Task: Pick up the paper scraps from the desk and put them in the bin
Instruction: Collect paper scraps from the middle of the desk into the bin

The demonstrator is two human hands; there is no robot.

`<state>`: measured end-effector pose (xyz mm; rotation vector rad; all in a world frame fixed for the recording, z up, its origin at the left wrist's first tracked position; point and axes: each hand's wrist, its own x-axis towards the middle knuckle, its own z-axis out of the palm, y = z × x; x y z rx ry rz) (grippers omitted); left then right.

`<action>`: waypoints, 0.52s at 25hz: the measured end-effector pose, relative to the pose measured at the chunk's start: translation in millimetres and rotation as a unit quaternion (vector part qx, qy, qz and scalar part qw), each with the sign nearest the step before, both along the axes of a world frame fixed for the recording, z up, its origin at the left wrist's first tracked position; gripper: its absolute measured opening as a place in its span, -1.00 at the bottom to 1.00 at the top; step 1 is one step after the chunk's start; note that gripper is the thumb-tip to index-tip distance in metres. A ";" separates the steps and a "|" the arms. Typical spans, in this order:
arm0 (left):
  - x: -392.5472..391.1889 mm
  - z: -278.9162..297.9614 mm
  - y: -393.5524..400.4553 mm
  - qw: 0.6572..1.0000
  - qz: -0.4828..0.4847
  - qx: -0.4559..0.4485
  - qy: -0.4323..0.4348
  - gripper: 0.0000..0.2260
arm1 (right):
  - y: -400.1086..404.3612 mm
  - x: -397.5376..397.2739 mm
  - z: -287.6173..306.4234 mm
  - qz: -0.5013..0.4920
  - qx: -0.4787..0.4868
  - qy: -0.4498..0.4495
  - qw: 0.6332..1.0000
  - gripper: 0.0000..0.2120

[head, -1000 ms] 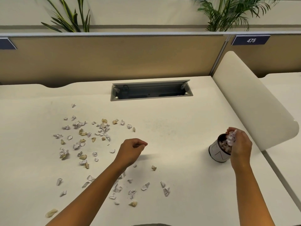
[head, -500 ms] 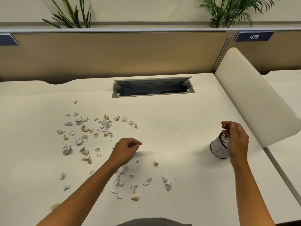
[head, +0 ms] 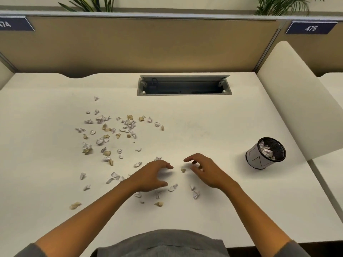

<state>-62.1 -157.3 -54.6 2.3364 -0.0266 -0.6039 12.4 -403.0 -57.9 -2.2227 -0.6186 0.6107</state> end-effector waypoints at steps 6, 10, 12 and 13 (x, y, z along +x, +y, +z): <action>-31.6 -8.8 4.2 0.990 -0.127 0.063 -0.013 -0.35 | 6.6 -15.4 -11.7 0.119 -0.112 -0.051 0.985 -0.72; -41.2 -10.5 7.2 0.971 -0.193 0.129 -0.062 -0.29 | -10.6 -17.6 -9.5 0.165 -0.130 -0.025 0.977 -0.42; -44.7 -12.3 7.6 0.976 -0.177 0.115 -0.061 -0.34 | -18.8 -20.7 -12.0 0.185 -0.127 -0.017 0.974 -0.33; -46.8 -13.9 7.8 0.981 -0.160 0.097 -0.052 -0.38 | -21.4 -23.2 -14.7 0.185 -0.118 -0.008 0.976 -0.34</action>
